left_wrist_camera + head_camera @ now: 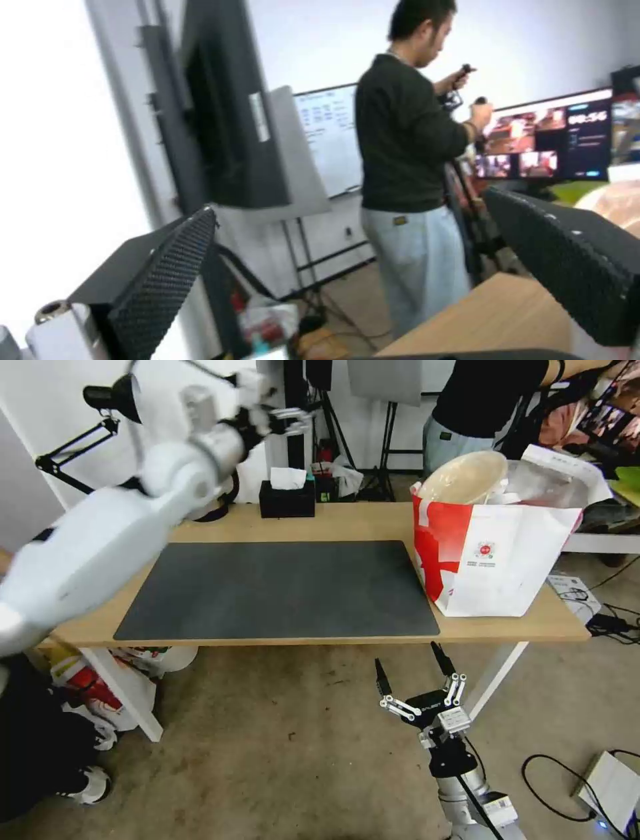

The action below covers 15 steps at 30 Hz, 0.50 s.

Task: Pick up the trash from the table and place it into the takeout bag.

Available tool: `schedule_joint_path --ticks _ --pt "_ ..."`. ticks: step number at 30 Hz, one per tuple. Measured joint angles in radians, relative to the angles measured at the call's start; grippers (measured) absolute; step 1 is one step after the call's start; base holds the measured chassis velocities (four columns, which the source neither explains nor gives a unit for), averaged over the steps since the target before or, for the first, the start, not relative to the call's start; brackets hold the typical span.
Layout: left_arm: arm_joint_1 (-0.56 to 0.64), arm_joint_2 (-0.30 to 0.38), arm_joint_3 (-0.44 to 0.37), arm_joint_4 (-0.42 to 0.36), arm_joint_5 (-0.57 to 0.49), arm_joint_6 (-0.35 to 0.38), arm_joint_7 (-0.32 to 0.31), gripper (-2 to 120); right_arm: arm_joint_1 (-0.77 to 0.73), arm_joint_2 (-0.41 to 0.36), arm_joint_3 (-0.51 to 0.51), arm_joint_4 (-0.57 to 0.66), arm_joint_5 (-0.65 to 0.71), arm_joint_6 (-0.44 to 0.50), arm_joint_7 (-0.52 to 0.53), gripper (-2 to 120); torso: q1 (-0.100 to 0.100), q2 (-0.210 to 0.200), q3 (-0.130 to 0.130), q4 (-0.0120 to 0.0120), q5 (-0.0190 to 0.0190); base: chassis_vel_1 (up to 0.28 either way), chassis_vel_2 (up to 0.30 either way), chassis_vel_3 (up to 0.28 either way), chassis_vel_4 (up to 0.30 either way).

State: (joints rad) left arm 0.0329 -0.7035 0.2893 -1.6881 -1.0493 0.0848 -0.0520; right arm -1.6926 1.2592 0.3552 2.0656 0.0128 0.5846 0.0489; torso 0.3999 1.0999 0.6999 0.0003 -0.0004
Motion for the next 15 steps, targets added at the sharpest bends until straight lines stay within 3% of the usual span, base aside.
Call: schedule_joint_path --ticks 1,2,3,4,5,7,8,9,13,14,15 --pt "0.077 0.033 -0.064 -0.047 0.022 -0.012 -0.002 100 0.000 0.000 0.000 0.000 0.000 0.000 0.000 100 0.000 0.000 0.000 -0.0001 -0.0012 0.000 0.000 0.000 0.000" --pt "0.168 0.072 -0.160 -0.097 0.061 -0.037 -0.002 100 0.000 0.000 0.000 0.000 0.000 0.000 0.000 100 0.000 0.000 0.000 -0.0003 -0.0001 0.000 0.000 0.000 0.000" --pt "0.186 0.079 -0.178 -0.107 0.069 -0.043 -0.002 100 0.000 0.000 0.000 0.000 0.000 0.000 0.000 100 0.000 0.000 0.000 -0.0002 0.0002 0.000 0.000 0.000 0.000" --pt "0.289 0.115 -0.284 -0.162 0.100 -0.068 -0.001 100 0.000 0.000 0.000 0.000 0.000 0.000 0.000 100 0.000 0.000 0.000 -0.0002 0.0003 0.000 0.000 0.000 0.000" --pt "0.289 0.115 -0.284 -0.162 0.100 -0.068 -0.001 100 0.000 0.000 0.000 0.000 0.000 0.000 0.000 100 0.000 0.000 0.000 -0.0002 0.0003 0.000 0.000 0.000 0.000" --pt "0.446 0.153 -0.428 -0.243 0.134 -0.122 -0.016 100 0.000 0.000 0.000 0.000 0.000 0.000 0.000 100 0.000 0.000 0.000 -0.0002 0.0009 0.000 0.000 0.000 0.000" --pt "0.498 0.157 -0.462 -0.265 0.150 -0.136 -0.022 100 0.000 0.000 0.000 0.000 0.000 0.000 0.000 100 0.000 0.000 0.000 0.0001 0.0012 0.000 0.000 0.000 0.000" --pt "0.625 0.146 -0.555 -0.308 0.203 -0.160 -0.031 100 0.000 0.000 0.000 0.000 0.000 0.000 0.000 100 0.000 0.000 0.000 0.0004 -0.0008 0.000 0.000 0.000 0.000" --pt "0.742 0.106 -0.648 -0.350 0.260 -0.188 -0.040 100 0.000 0.000 0.000 0.000 0.000 0.000 0.000 100 0.000 0.000 0.000 -0.0007 0.0009 0.000 0.000 0.000 0.000" --pt "0.853 0.063 -0.729 -0.392 0.300 -0.208 -0.053 100 0.000 0.000 0.000 0.000 0.000 0.000 0.000 100 0.000 0.000 0.000 -0.0012 0.0003 0.000 0.000 0.000 0.000" --pt "0.884 0.049 -0.754 -0.406 0.315 -0.213 -0.056 100 0.000 0.000 0.000 0.000 0.000 0.000 0.000 100 0.000 0.000 0.000 -0.0010 -0.0002 0.000 0.000 0.000 0.000"
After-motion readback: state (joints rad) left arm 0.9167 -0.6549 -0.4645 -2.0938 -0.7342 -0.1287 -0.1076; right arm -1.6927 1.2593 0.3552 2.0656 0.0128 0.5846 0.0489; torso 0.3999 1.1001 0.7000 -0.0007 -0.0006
